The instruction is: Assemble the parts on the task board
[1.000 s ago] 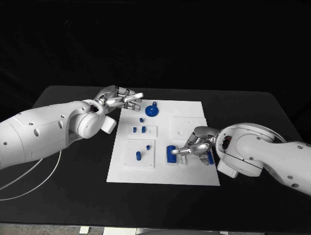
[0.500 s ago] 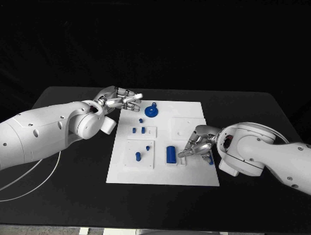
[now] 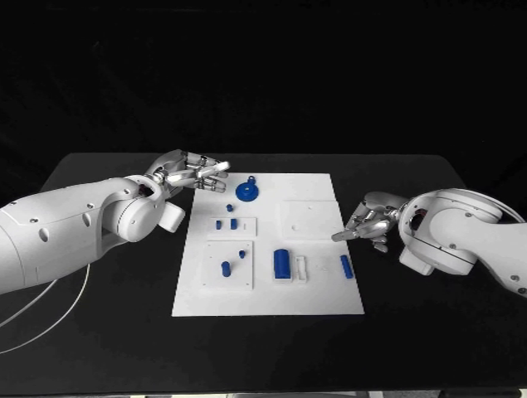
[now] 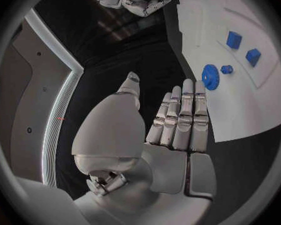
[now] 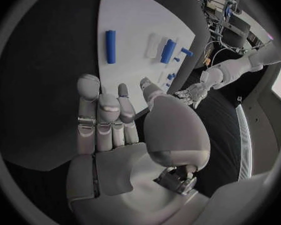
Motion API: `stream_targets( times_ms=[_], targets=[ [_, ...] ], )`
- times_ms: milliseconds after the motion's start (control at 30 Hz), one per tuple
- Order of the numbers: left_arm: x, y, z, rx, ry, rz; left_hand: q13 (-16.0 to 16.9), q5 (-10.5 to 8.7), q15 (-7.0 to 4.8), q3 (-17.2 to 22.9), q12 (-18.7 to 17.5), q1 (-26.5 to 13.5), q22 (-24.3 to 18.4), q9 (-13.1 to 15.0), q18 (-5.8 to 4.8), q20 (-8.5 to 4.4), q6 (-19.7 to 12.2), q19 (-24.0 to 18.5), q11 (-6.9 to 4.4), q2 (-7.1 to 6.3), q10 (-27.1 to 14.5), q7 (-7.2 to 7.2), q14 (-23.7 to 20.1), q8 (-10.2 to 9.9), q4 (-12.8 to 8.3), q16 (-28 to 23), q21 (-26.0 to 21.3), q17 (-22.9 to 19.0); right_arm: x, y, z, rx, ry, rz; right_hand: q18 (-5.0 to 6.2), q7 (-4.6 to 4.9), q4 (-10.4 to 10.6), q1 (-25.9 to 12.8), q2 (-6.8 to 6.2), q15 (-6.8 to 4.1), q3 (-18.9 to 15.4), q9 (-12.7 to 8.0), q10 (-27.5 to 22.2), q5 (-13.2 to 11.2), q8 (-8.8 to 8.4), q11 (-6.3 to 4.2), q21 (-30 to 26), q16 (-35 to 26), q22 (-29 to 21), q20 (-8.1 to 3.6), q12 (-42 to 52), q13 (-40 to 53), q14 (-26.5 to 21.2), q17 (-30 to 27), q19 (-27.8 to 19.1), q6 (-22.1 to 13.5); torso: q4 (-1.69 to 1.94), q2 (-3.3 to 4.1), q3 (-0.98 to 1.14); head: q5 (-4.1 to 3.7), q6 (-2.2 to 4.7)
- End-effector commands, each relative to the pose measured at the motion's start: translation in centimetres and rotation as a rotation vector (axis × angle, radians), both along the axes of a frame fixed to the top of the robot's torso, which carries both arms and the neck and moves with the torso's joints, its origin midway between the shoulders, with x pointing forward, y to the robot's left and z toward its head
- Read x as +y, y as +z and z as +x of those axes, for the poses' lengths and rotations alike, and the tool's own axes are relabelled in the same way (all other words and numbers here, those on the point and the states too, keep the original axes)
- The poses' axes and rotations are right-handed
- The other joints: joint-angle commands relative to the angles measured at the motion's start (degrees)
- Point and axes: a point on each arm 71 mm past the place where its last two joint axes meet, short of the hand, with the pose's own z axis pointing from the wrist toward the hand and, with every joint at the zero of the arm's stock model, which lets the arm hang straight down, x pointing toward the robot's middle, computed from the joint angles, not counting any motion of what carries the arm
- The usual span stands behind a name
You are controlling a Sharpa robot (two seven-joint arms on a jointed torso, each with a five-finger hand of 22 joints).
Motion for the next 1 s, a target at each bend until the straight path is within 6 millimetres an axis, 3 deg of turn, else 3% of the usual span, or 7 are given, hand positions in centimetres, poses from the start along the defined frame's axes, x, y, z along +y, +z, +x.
stream_targets(
  times_ms=[33, 100, 200, 300, 467, 600, 1000],
  targets=[
    [-0.3, 0.1, -0.1, -0.006, -0.017, -0.007, 0.02, -0.05, 0.16, -0.02, 0.13, -0.28, -0.05, -0.05, -0.23, 0.31, 0.13, -0.25, -0.04, 0.24, -0.36, -0.15, -0.19, -0.03, -0.46, -0.09, 0.03, 0.15, -0.6, -0.4, -0.2, 0.060, 0.029, -0.081, -0.88, 0.16, 0.76, -0.65, 0.06, -0.18, -0.02, 0.20, 0.12, -0.19, -0.02, 0.20, -0.26, 0.09, -0.05, -0.24, 0.00, -0.02, 0.15, -0.02, 2.34, -0.53, 0.00, 0.12, 0.07, -0.47, 0.04],
    [-0.3, 0.1, -0.1, -0.005, -0.019, -0.007, 0.02, -0.05, 0.16, -0.02, 0.13, -0.28, -0.05, -0.05, -0.23, 0.31, 0.13, -0.25, -0.04, 0.24, -0.36, -0.15, -0.19, -0.03, -0.46, -0.09, 0.03, 0.15, -1.0, -0.5, -0.2, 0.083, 0.028, -0.109, -0.89, 0.20, 1.36, -0.83, -0.14, -0.11, -0.06, 0.31, 0.12, -0.56, -0.03, 0.23, -0.27, 0.18, -0.02, -0.18, 0.02, 0.01, 0.19, 0.04, 2.35, -0.61, 0.01, 0.15, 0.11, -0.69, -0.01],
    [-0.3, 0.1, -0.1, -0.004, -0.020, -0.007, 0.02, -0.05, 0.16, -0.02, 0.13, -0.28, -0.05, -0.05, -0.23, 0.31, 0.13, -0.25, -0.04, 0.24, -0.36, -0.15, -0.19, -0.03, -0.46, -0.09, 0.03, 0.15, -1.6, -0.8, -0.3, 0.125, 0.034, -0.164, -0.86, 0.27, 3.77, -2.15, -1.00, 0.00, -0.67, 0.47, 0.00, -2.66, -0.03, 0.29, -0.33, 0.22, 0.01, -0.07, -0.05, 0.02, 0.17, 0.05, 2.32, -1.01, 0.11, 0.10, -0.07, -1.21, 0.00],
    [-0.3, 0.1, -0.2, -0.004, -0.020, -0.007, 0.02, -0.05, 0.16, -0.02, 0.13, -0.28, -0.05, -0.05, -0.23, 0.31, 0.13, -0.25, -0.04, 0.24, -0.36, -0.15, -0.19, -0.03, -0.46, -0.09, 0.03, 0.15, -1.8, -1.1, -0.4, 0.151, 0.047, -0.206, -0.94, 0.28, 7.28, -2.20, -1.82, 0.05, -1.82, 0.57, -0.01, -2.97, -0.01, 0.29, -0.52, 0.18, 0.03, -0.02, -0.14, 0.03, 0.18, 0.00, 2.30, -1.22, 0.18, 0.13, -0.12, -1.39, -0.06],
    [-0.3, 0.1, -0.2, -0.003, -0.020, -0.006, 0.02, -0.05, 0.17, -0.12, 0.13, -0.29, -0.05, -0.05, -0.24, 0.31, 0.13, -0.27, -0.03, 0.16, -0.38, -0.14, -0.22, -0.03, -0.34, -0.09, 0.02, 0.14, -1.8, -1.7, -0.4, 0.166, 0.063, -0.253, -1.07, 0.32, 9.55, -3.16, -2.82, -0.01, -2.52, 0.23, 0.00, -3.21, -0.02, 0.27, -0.75, 0.03, -0.01, -0.14, -0.32, 0.02, 0.13, -0.02, 2.32, -1.55, 0.20, 0.10, -0.08, -1.54, -0.20],
    [-0.3, 0.1, -0.2, -0.003, -0.020, -0.006, 0.02, -0.05, 0.17, -0.12, 0.13, -0.29, -0.05, -0.05, -0.24, 0.31, 0.13, -0.27, -0.03, 0.16, -0.38, -0.14, -0.22, -0.03, -0.34, -0.09, 0.02, 0.14, -1.7, -2.2, -0.5, 0.172, 0.067, -0.267, -1.16, 0.32, 10.29, -4.06, -3.06, -0.02, -3.86, -0.04, 0.00, -3.20, 0.00, 0.26, -1.02, -0.15, -0.12, -0.19, -0.49, 0.01, 0.11, -0.08, 2.30, -1.71, 0.26, 0.06, -0.19, -1.61, -0.29],
    [-0.2, 0.1, -0.2, -0.003, -0.018, -0.005, 0.02, -0.05, 0.17, -0.12, 0.13, -0.29, -0.05, -0.05, -0.24, 0.31, 0.13, -0.27, -0.03, 0.16, -0.38, -0.14, -0.22, -0.03, -0.34, -0.09, 0.02, 0.14, -1.4, -3.1, -0.6, 0.166, 0.082, -0.314, -1.28, 0.30, 10.25, -3.69, -3.00, -0.04, -4.92, -0.46, 0.08, -3.20, 0.02, 0.23, -1.04, -0.28, -0.07, -0.23, -0.64, 0.19, 0.18, 0.11, 2.35, -1.53, 0.22, 0.09, -0.17, -1.53, -0.42]
  ],
)
